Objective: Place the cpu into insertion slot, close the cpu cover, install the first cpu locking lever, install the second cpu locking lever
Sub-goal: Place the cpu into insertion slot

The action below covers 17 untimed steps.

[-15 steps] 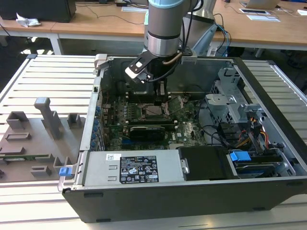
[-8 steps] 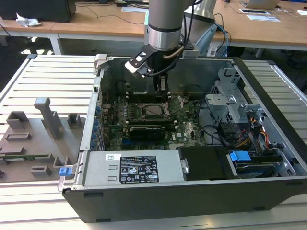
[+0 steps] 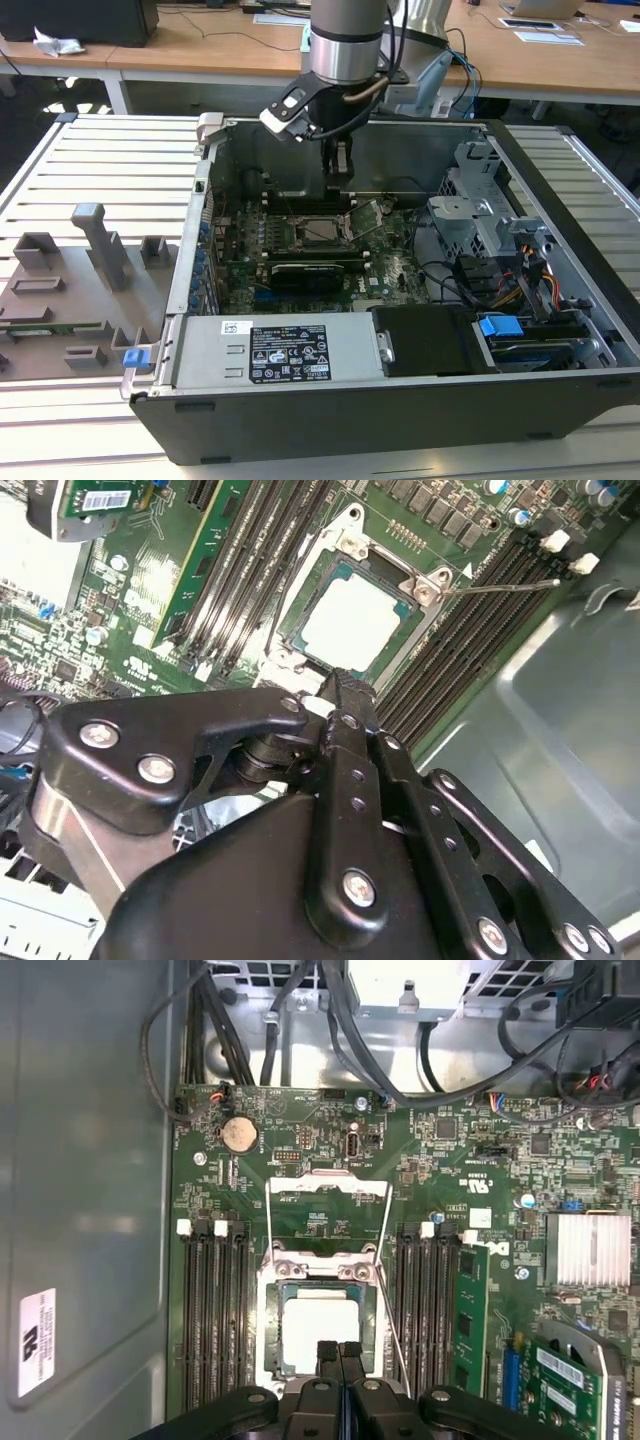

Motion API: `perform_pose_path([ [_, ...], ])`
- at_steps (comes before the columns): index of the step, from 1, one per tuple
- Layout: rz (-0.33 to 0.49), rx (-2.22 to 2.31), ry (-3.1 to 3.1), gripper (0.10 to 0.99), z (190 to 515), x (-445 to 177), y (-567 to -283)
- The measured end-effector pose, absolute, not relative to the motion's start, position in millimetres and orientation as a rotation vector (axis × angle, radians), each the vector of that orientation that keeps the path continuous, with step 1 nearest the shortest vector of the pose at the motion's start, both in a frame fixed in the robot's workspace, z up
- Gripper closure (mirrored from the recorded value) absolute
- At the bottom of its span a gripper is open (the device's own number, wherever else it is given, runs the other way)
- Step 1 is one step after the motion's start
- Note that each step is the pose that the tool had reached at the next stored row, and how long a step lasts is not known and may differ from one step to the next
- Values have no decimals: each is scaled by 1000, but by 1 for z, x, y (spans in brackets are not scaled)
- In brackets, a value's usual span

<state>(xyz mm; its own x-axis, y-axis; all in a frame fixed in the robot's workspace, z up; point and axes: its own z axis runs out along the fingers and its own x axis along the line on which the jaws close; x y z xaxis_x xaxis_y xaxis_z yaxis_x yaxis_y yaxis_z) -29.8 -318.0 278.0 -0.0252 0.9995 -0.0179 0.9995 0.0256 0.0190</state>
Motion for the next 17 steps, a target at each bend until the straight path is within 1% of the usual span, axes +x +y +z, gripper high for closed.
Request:
perform_pose_path([
  [8,2,2175,2231,976,295,-30,-318],
  [17,2,2175,2231,976,296,-30,-318],
])
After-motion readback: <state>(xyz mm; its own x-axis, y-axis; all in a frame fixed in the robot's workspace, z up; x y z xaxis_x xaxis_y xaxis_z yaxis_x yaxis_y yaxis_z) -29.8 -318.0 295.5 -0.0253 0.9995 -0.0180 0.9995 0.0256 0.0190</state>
